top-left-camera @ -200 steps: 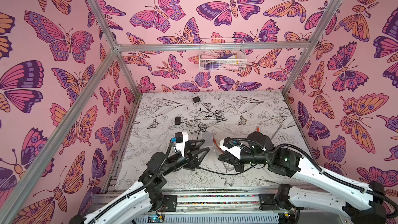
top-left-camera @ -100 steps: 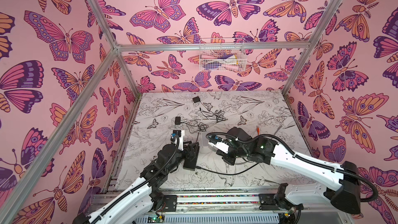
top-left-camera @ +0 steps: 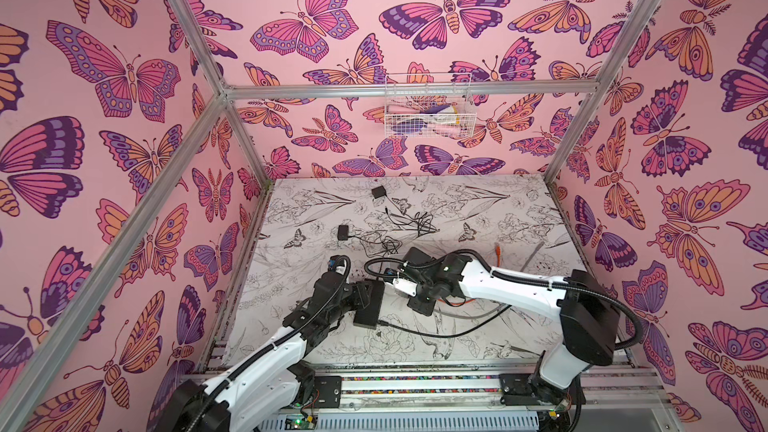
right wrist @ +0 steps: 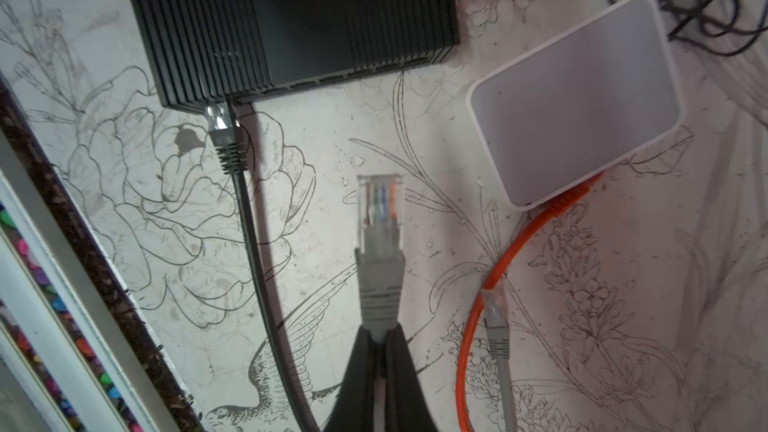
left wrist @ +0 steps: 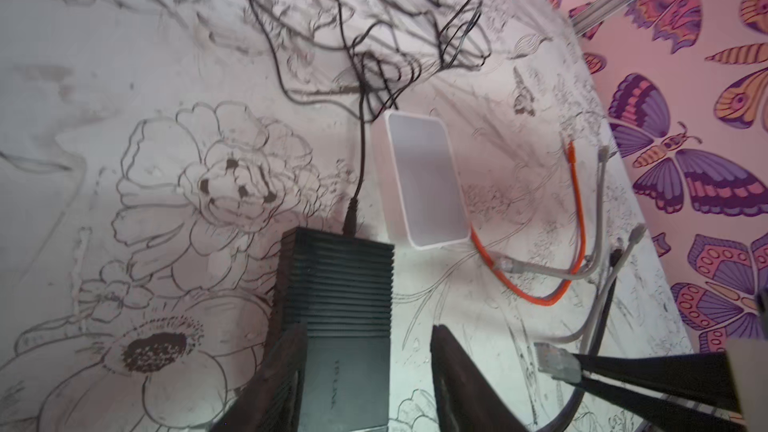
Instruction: Insert the plug into the switch port
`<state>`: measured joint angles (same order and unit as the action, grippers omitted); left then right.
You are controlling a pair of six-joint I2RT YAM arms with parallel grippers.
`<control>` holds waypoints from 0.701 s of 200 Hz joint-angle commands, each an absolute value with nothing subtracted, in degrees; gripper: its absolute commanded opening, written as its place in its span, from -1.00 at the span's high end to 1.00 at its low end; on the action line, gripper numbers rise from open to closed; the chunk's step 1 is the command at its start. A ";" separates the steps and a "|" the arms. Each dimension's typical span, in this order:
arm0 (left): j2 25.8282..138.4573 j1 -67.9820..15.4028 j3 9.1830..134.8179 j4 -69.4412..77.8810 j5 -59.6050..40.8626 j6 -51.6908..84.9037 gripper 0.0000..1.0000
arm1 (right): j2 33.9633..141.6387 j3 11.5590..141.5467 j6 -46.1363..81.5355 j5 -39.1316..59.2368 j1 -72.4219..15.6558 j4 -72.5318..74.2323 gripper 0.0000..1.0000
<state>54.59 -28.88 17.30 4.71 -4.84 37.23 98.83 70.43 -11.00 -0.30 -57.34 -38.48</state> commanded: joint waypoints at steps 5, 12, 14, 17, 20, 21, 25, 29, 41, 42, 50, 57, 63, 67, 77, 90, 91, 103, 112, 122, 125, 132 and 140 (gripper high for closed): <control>57.04 -28.54 15.58 8.26 -6.50 38.13 0.02 | 101.63 73.95 -12.83 -0.21 -56.96 -41.02 1.00; 57.36 -28.48 15.18 8.91 -6.50 38.31 0.02 | 102.47 74.56 -12.83 0.06 -56.99 -41.21 1.00; 57.45 -28.48 15.07 9.02 -6.50 38.32 0.02 | 102.68 74.83 -12.83 0.21 -56.98 -41.26 1.00; 57.54 -28.48 14.89 9.30 -6.50 38.36 0.01 | 103.17 75.18 -12.83 0.50 -56.96 -41.35 1.00; 57.63 -28.48 14.74 9.51 -6.44 38.40 0.01 | 103.58 75.49 -12.82 0.84 -56.95 -41.43 1.00; 57.64 -28.48 14.71 9.59 -6.43 38.41 0.00 | 103.69 75.58 -12.83 0.95 -56.95 -41.46 1.00; 57.73 -28.48 14.58 9.78 -6.42 38.41 0.00 | 104.26 75.82 -12.83 1.20 -56.95 -41.39 1.00; 57.82 -28.47 14.43 9.92 -6.42 38.38 -0.01 | 104.81 76.19 -12.83 1.54 -56.95 -41.45 1.00; 58.13 -28.39 14.24 10.00 -6.34 38.08 -0.02 | 106.44 77.28 -12.90 2.48 -57.12 -41.49 1.00; 58.16 -28.39 14.24 9.96 -6.33 38.07 -0.02 | 106.57 77.31 -12.91 2.51 -57.12 -41.49 1.00; 58.50 -28.31 14.36 10.11 -6.50 37.74 -0.02 | 107.69 78.12 -12.83 2.71 -57.21 -41.58 1.00; 58.89 -28.26 14.33 10.15 -6.64 37.49 -0.02 | 108.40 78.67 -12.83 2.81 -57.26 -41.67 1.00; 59.25 -28.21 14.33 10.38 -6.93 37.30 -0.02 | 109.01 79.11 -12.88 3.01 -57.30 -41.82 1.00; 59.44 -28.14 14.25 10.65 -7.21 37.21 -0.01 | 109.32 79.35 -12.92 3.21 -57.24 -41.84 1.00; 59.89 -28.04 14.16 11.27 -7.80 37.22 -0.01 | 110.00 79.49 -13.00 3.66 -57.23 -41.54 1.00; 60.28 -27.95 14.24 11.53 -8.17 37.09 0.00 | 110.88 79.91 -13.01 4.03 -57.30 -41.66 1.00; 60.33 -27.95 14.19 11.52 -8.17 37.09 0.00 | 110.90 79.94 -13.01 3.99 -57.30 -41.66 1.00; 60.47 -27.87 14.02 11.77 -8.25 37.02 0.02 | 111.56 80.23 -12.84 3.96 -57.31 -41.88 1.00; 60.53 -27.86 13.80 12.10 -8.26 37.00 0.04 | 111.96 80.33 -12.75 4.04 -57.32 -41.86 1.00; 60.73 -27.81 13.78 12.38 -8.36 36.93 0.07 | 112.42 80.55 -12.66 3.99 -57.39 -41.88 1.00; 60.85 -27.78 13.73 12.35 -8.31 36.92 0.07 | 112.56 80.61 -12.61 4.04 -57.46 -41.91 1.00; 61.03 -27.70 13.77 12.44 -8.44 36.85 0.08 | 112.95 80.75 -12.57 4.02 -57.57 -41.92 1.00; 61.15 -27.69 13.71 12.30 -8.43 36.85 0.08 | 113.27 80.98 -12.66 4.12 -57.57 -42.00 1.00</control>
<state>60.25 -28.23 14.70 11.25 -7.81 37.69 111.90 78.87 -12.03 2.83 -57.36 -40.53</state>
